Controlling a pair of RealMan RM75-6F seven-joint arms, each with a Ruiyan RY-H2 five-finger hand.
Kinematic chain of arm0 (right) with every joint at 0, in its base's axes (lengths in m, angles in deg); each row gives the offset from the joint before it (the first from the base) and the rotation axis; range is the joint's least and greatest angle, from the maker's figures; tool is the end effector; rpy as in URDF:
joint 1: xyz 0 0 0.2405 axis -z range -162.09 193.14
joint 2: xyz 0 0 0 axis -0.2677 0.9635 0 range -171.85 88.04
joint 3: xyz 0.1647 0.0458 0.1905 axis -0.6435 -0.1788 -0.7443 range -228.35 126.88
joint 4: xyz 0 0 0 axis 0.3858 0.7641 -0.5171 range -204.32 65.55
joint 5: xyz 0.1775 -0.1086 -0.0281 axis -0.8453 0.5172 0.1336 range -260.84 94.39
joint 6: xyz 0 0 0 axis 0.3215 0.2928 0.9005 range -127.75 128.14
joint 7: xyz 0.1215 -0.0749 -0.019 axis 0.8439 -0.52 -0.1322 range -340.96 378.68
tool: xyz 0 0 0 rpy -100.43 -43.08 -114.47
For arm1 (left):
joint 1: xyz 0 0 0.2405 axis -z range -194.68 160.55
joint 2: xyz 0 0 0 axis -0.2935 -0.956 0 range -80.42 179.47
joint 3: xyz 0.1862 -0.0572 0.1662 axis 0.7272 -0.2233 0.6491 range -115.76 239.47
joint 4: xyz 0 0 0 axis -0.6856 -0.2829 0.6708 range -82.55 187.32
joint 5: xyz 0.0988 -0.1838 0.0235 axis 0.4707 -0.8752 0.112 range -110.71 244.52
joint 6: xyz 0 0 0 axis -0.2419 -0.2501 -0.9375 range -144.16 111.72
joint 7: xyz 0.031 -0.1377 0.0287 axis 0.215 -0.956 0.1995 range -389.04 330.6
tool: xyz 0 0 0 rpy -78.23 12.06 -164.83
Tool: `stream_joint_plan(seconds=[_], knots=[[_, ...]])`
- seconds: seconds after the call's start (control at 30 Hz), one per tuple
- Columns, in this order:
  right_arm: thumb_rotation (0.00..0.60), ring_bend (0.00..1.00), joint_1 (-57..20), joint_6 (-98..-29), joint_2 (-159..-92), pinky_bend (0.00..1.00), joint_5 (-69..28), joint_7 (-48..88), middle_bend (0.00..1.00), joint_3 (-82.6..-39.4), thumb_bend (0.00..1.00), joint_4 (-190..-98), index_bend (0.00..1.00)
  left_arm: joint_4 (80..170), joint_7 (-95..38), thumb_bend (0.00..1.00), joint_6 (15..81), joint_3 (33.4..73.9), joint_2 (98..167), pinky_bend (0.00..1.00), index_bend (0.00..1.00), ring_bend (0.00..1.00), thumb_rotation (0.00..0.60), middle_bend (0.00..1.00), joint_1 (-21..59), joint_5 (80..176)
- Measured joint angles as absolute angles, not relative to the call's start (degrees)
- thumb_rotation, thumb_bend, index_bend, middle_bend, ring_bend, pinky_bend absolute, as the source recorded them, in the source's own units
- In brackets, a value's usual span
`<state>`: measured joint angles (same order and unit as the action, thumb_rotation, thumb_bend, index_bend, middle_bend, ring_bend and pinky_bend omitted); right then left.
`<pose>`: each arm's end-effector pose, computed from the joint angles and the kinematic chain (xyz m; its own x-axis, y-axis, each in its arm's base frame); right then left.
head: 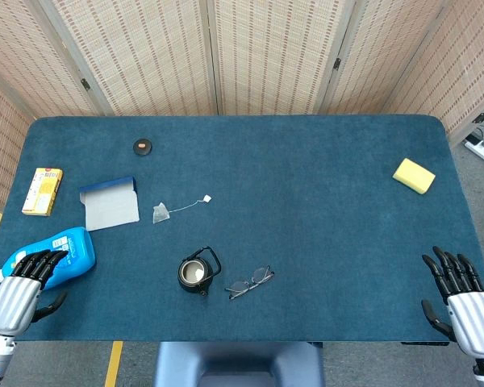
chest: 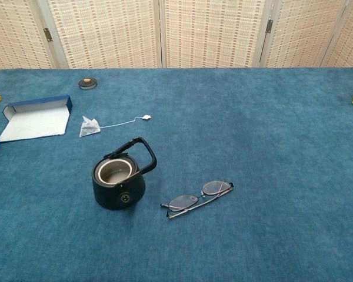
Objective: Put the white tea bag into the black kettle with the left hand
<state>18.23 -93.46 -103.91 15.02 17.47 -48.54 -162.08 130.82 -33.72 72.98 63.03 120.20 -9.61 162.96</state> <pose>-0.3017 -0.1203 0.1657 0.4414 0.0074 0.8973 -0.8926 -0.0990 0.4399 -0.3175 0.1816 0.1328 0.4476 -0.0157 0.8941 0.8704 -0.2214 -0.4397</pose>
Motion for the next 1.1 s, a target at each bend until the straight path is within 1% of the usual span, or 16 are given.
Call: stream_joint_plan(seconds=[0.2,0.37,0.43,0.47,0.53,0.6,0.67,0.73,0.77,0.87,0.9,0.93,0.97,1.0,1.1], knots=[[0.600,0.00,18.5,-93.9,-103.9,0.00,15.1,17.4,0.00,-48.5,0.44,-162.1,0.00,131.1,-33.8,0.36,71.9,63.3,120.0,0.21,0.17,0.17,0.600,0.23,-9.2,162.9],[0.600,0.00,18.5,-93.7,-104.1,0.00,15.0,17.3,0.00,-48.5,0.44,-162.0,0.00,131.4,-34.9,0.37,72.3,63.5,119.8,0.22,0.17,0.17,0.600,0.23,-9.0,163.6],[0.600,0.00,18.4,-93.5,-104.1,0.00,14.9,17.2,0.00,-48.6,0.44,-162.1,0.00,131.4,-35.8,0.36,72.3,63.5,119.8,0.24,0.18,0.20,0.600,0.25,-8.7,164.0],[0.600,0.00,18.3,-93.3,-104.1,0.00,14.8,17.2,0.00,-48.6,0.44,-162.1,0.00,131.4,-36.2,0.36,72.2,63.5,119.9,0.26,0.20,0.22,0.600,0.29,-8.4,164.3],[0.600,0.00,18.1,-92.9,-104.2,0.00,14.7,16.9,0.00,-48.7,0.44,-162.2,0.00,131.6,-36.4,0.36,71.9,63.3,120.0,0.32,0.22,0.28,0.600,0.37,-7.6,164.7],[0.600,0.00,18.0,-92.6,-104.3,0.00,14.6,16.4,0.00,-48.7,0.44,-162.4,0.00,131.9,-36.4,0.36,71.2,62.9,120.3,0.40,0.21,0.35,0.600,0.43,-6.2,165.4],[0.600,0.00,17.9,-92.5,-104.3,0.00,14.7,16.1,0.00,-48.8,0.44,-162.5,0.00,132.2,-36.4,0.36,70.3,62.1,120.6,0.52,0.19,0.44,0.600,0.51,-4.3,166.1],[0.600,0.00,18.0,-92.8,-104.4,0.00,14.9,16.0,0.00,-48.7,0.44,-162.6,0.00,132.3,-36.7,0.36,69.1,61.3,121.0,0.62,0.19,0.51,0.600,0.59,-2.4,166.6],[0.600,0.00,18.1,-93.0,-104.4,0.00,15.1,16.0,0.00,-48.6,0.44,-162.5,0.00,132.4,-37.1,0.36,68.0,60.8,121.3,0.69,0.20,0.56,0.600,0.64,-1.0,166.8],[0.600,0.00,18.3,-93.5,-104.5,0.00,15.7,15.8,0.00,-48.5,0.44,-162.3,0.00,132.6,-38.2,0.36,64.7,59.3,122.4,0.93,0.22,0.82,0.600,0.87,2.6,166.9],[0.600,0.00,18.3,-93.7,-104.6,0.00,15.8,15.8,0.00,-48.4,0.44,-162.2,0.00,132.6,-38.4,0.36,63.5,58.9,122.8,0.97,0.23,0.89,0.600,0.93,3.7,166.8],[0.600,0.00,18.4,-93.9,-104.7,0.00,15.9,15.7,0.00,-48.4,0.44,-162.1,0.00,132.6,-38.6,0.36,62.4,58.5,123.3,1.00,0.25,0.94,0.600,0.98,4.7,166.6],[0.600,0.00,18.4,-94.0,-104.8,0.00,15.9,15.7,0.00,-48.5,0.44,-162.0,0.00,132.4,-38.8,0.36,60.7,58.1,124.0,1.00,0.29,0.98,0.600,1.00,6.0,166.4],[0.600,0.00,18.5,-94.3,-104.9,0.00,15.9,15.5,0.00,-48.6,0.44,-162.0,0.00,132.3,-39.0,0.37,59.5,57.7,124.6,1.00,0.32,1.00,0.600,1.00,7.0,166.1],[0.600,0.00,18.9,-95.2,-105.6,0.00,15.7,14.2,0.00,-49.0,0.44,-161.9,0.00,131.2,-39.7,0.37,56.0,56.2,127.6,1.00,0.37,1.00,0.600,1.00,10.1,164.4]])
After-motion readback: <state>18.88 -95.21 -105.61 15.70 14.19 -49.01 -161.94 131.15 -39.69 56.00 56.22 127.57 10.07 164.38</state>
